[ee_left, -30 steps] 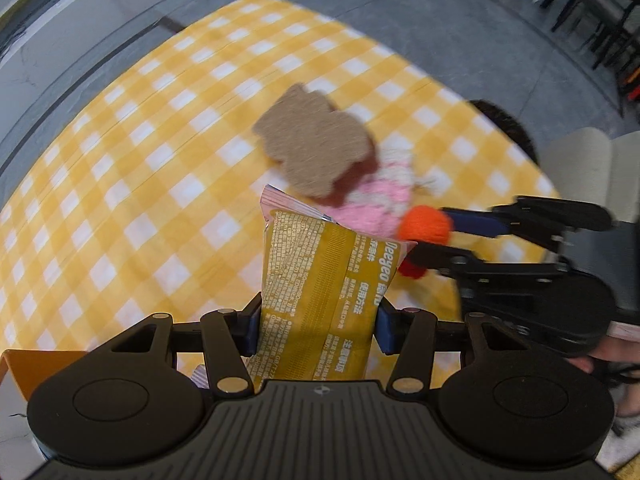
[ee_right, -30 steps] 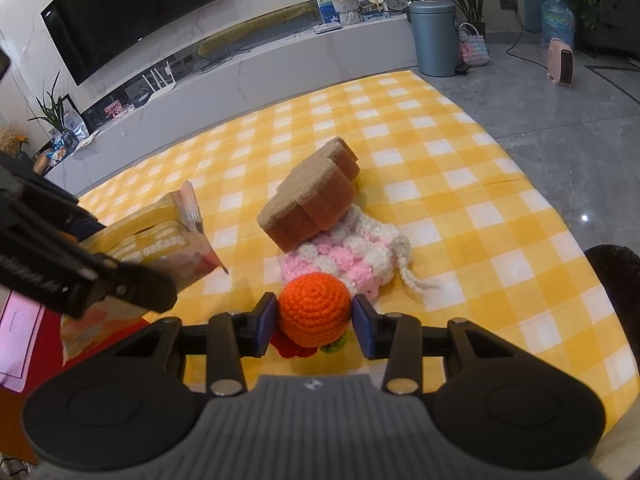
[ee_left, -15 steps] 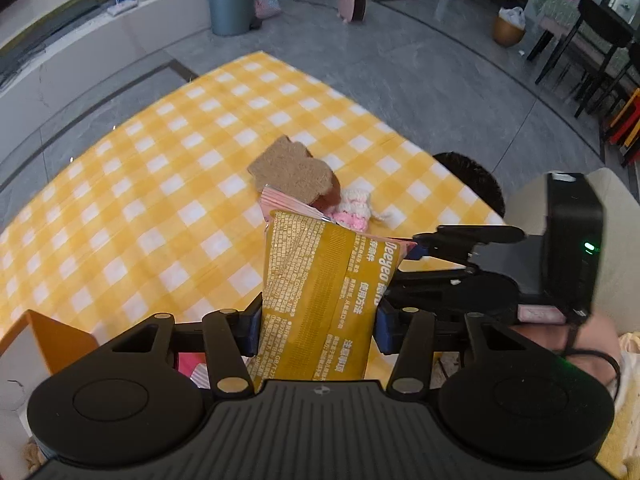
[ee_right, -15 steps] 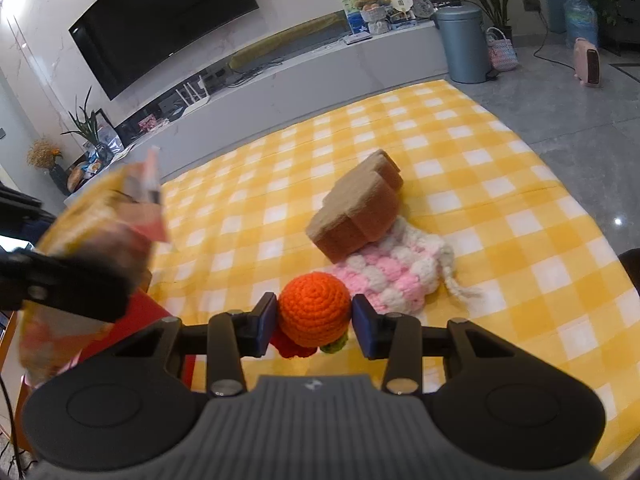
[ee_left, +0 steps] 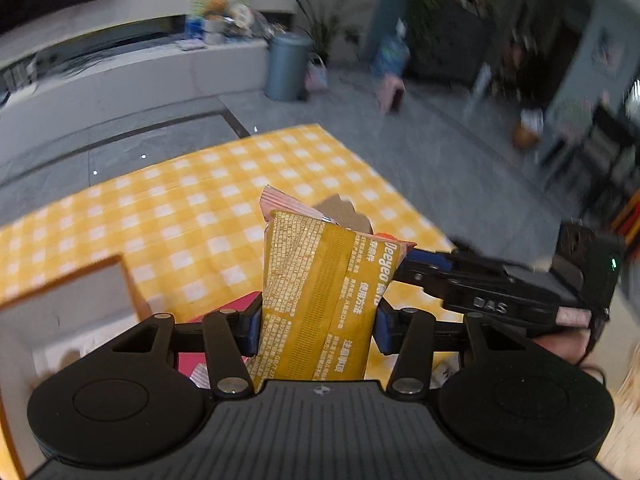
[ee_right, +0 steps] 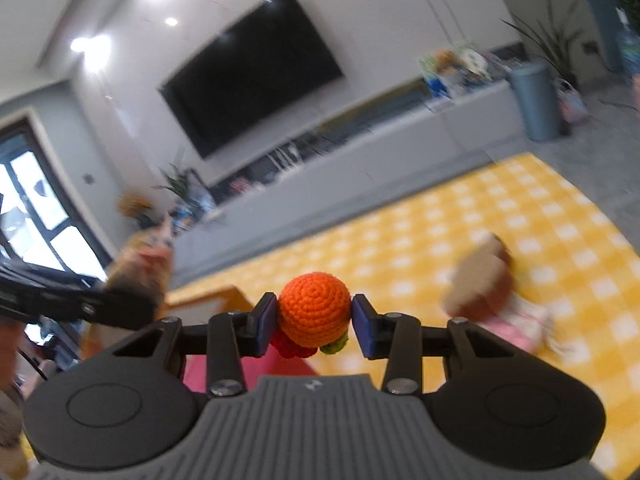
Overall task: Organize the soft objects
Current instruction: 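Carry the orange ball and snack packet over the white box with both tools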
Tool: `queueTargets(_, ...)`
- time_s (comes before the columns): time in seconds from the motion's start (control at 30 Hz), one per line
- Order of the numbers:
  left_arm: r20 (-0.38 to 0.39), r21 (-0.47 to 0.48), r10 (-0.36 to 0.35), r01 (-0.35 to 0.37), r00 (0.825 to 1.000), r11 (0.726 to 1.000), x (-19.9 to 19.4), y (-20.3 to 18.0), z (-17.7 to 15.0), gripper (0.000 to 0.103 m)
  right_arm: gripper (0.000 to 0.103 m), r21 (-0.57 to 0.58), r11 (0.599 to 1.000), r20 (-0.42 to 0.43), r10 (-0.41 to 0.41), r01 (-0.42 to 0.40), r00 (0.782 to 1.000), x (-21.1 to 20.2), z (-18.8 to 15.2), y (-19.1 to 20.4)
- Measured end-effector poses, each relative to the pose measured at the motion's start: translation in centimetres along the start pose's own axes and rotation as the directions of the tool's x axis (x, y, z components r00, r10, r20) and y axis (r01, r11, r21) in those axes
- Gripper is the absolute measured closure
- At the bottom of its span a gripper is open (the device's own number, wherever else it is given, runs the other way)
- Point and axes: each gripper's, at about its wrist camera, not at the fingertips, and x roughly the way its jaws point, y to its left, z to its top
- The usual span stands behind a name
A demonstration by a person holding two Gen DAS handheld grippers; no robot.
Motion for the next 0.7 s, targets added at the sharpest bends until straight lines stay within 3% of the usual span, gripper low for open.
queueTargets(0.13,0.107,-0.102,0.025,-0.014,0.994,0.995,-1.9,2.5,-2.1,0.045,0.062,-0.031,0.993,0.025,0.113,-0.112,0.993,-0.1,0.4,3.4)
queueTargets(0.27,0.203,-0.196,0.027,0.013,0.979,0.981,-3.9,5.0,-3.8,0.045,0.062,-0.108,0.981,0.027,0.166,-0.162,0.986,-0.1,0.5,7.0)
queueTargets(0.47,0.292,-0.277,0.138,-0.055,0.946,0.959,-5.9,8.5,-7.3,0.045,0.062,-0.234,0.963,0.000,0.140,-0.136,0.990,0.7,-0.2,12.2)
queueTargets(0.6,0.333,-0.391,0.153,-0.011,0.931,0.920,-6.8,12.6,-9.3,0.045,0.062,-0.303,0.941,-0.057,0.138,-0.149,0.989,3.1,-1.2,15.3)
queueTargets(0.7,0.338,-0.414,0.156,-0.001,0.928,0.910,-6.9,14.4,-9.9,0.045,0.062,-0.307,0.943,-0.096,0.104,-0.129,0.990,6.1,-2.1,17.2)
